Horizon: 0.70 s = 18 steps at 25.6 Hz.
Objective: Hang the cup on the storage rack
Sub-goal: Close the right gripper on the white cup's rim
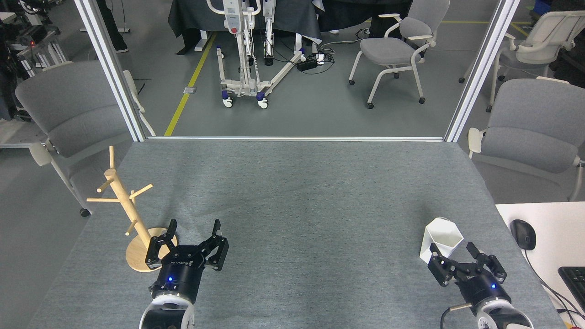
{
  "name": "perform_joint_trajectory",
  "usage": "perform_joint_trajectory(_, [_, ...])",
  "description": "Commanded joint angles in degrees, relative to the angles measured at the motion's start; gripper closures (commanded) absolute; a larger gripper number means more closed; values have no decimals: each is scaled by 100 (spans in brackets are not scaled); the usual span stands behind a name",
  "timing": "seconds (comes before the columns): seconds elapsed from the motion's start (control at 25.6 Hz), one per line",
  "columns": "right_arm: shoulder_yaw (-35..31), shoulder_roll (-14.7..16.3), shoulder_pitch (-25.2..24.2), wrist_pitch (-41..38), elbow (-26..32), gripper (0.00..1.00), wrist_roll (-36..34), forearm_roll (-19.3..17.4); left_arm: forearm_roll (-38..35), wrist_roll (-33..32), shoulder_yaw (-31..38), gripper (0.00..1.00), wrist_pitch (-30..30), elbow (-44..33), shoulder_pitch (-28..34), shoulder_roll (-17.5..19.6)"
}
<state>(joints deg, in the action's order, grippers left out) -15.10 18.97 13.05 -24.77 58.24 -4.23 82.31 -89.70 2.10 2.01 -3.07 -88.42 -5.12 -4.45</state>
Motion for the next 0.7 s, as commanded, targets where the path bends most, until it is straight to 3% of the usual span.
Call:
perform_joint_trajectory(0.0, [-2, 10, 31, -10, -14, 1, -8, 4, 5, 1, 1, 0, 0, 0, -7, -12])
perform_joint_trajectory(0.66, [7, -25, 295, -1, -383, 1, 1, 92, 5, 36, -8, 0, -9, 27, 20, -21])
